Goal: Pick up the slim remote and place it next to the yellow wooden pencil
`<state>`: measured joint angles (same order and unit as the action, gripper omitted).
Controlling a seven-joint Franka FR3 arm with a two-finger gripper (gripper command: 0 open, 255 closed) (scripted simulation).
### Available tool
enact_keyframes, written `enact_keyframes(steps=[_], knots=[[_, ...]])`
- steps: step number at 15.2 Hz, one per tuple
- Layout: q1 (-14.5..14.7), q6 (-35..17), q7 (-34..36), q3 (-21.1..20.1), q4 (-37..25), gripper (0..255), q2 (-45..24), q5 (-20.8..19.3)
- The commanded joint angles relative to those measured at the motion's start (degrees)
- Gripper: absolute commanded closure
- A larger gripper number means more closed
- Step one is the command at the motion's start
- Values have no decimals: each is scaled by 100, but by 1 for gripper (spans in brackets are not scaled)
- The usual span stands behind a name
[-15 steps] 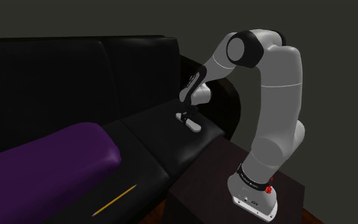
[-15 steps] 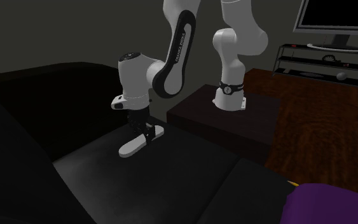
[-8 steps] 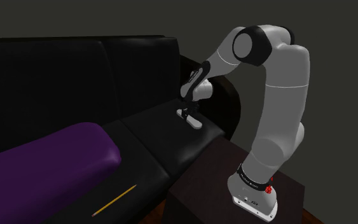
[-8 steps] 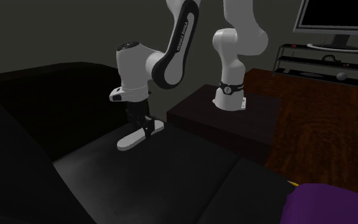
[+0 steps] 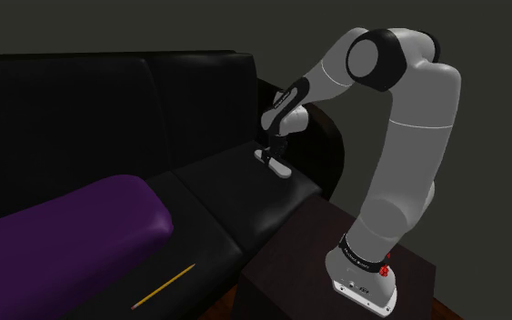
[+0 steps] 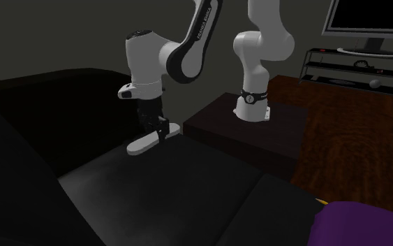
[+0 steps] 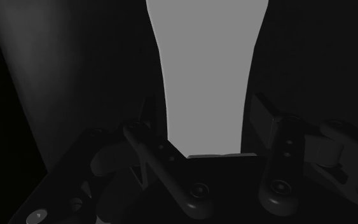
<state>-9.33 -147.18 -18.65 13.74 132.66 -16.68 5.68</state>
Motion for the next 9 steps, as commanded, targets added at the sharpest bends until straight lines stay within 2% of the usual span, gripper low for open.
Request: enact_keyframes(steps=[1, 3, 9], knots=[[24, 169, 46, 36, -29, 255, 144, -68], [37, 261, 74, 55, -31, 255, 236, -109], [634, 74, 1033, -173, 575, 255, 673, -306]])
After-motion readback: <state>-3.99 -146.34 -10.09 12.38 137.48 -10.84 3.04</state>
